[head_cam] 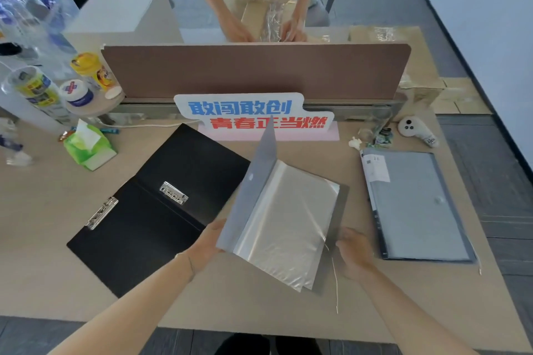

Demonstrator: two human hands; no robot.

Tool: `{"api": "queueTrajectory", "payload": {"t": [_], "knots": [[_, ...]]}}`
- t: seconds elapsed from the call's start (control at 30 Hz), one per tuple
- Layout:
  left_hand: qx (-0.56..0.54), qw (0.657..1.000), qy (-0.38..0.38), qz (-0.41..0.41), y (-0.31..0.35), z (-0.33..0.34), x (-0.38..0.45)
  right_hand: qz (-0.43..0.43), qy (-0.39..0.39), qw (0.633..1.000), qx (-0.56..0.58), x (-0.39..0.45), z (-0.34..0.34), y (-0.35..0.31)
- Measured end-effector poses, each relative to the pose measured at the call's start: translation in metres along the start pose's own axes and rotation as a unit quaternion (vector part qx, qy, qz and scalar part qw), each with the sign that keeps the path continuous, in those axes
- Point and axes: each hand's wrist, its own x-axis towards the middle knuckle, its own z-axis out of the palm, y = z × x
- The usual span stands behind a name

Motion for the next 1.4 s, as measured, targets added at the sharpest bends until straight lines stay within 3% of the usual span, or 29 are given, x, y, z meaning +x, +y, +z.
{"api": "queueTrajectory", "payload": {"t": [0.13,0.3,0.47,0.53,0.73,0.9,1.0,1.17,1.23,1.3,1.4], "knots": [[0.083,0.995,0.061,0.003,-0.014,0.036,0.025,-0.007,-0.014,0.999,0.051,-0.001,-0.018,0.006],[0.171,0.981,0.088,0.014,-0.042,0.042,0.056,0.13,-0.057,0.956,0.258,0.006,-0.025,0.01],[0.28,0.954,0.077,0.067,-0.036,0.057,0.055,0.103,-0.02,0.969,0.223,0.017,-0.024,0.026],[0.271,0.956,0.094,0.064,-0.037,0.062,0.055,0.072,-0.029,0.979,0.188,0.016,-0.021,0.03],[0.156,0.975,0.151,0.045,-0.016,0.093,0.051,0.087,-0.091,0.977,0.172,0.037,0.002,0.073],[0.002,0.984,0.177,0.0,-0.004,0.107,0.059,0.1,-0.095,0.973,0.187,0.013,-0.011,0.039],[-0.015,0.983,0.182,-0.012,-0.001,0.113,0.06,0.098,-0.108,0.971,0.189,0.018,-0.012,0.047],[0.017,0.985,0.168,0.044,0.017,0.12,0.045,0.076,-0.136,0.968,0.196,0.012,-0.012,0.032],[0.014,0.984,0.155,0.086,0.03,0.121,0.03,0.088,-0.112,0.969,0.2,0.003,-0.015,0.019],[0.015,0.981,0.151,0.124,0.042,0.119,0.013,0.119,-0.09,0.96,0.236,0.0,-0.015,0.011],[-0.025,0.979,0.138,0.148,0.059,0.111,-0.01,0.093,-0.111,0.94,0.308,-0.012,-0.016,-0.01]]}}
